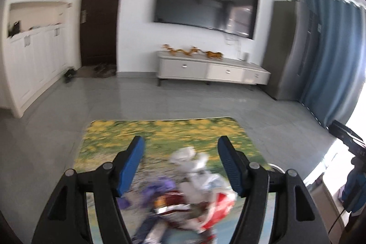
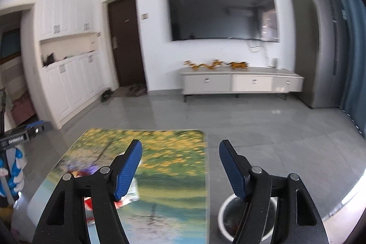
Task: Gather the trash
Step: 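Return both tools to the table over the remaining trash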
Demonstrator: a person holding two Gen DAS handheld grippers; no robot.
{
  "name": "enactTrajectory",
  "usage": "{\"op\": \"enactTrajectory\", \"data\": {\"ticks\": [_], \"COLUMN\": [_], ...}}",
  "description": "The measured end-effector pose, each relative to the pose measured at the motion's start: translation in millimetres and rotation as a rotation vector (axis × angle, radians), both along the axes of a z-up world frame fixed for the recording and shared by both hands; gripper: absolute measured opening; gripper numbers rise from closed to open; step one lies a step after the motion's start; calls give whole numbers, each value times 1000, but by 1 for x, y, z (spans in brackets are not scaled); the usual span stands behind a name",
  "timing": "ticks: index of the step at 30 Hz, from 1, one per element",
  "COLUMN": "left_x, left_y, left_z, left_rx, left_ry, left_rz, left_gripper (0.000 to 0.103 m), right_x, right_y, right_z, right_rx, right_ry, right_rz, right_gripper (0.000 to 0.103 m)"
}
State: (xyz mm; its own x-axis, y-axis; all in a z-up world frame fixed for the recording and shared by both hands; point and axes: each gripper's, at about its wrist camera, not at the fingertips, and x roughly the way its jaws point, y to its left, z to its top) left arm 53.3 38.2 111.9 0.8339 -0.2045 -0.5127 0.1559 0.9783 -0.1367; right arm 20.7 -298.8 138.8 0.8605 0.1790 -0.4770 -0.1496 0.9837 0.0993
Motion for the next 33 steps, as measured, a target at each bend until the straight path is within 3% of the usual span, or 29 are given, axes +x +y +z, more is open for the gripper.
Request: {"op": "enactTrajectory", "data": {"ticks": [9,15,22,33], "left_x": [-2,4,13,32], "left_y": [50,40,18,11], "left_z": [-62,-102,-135,-166], "left_rx": [-67,-119,-127,-139], "left_ry": [134,232,324,416], "left_rz": [60,5,-38,-65], "left_gripper": [65,65,64,40], "right_x": [22,37,60,115], "right_y": [61,77,82,134], "right_z": [-42,-70,-104,-152], "right_rx": [6,13,32,-8], "right_ry": [131,198,281,398], "right_rz": [135,175,221,370], "right_gripper": [68,68,68,68]}}
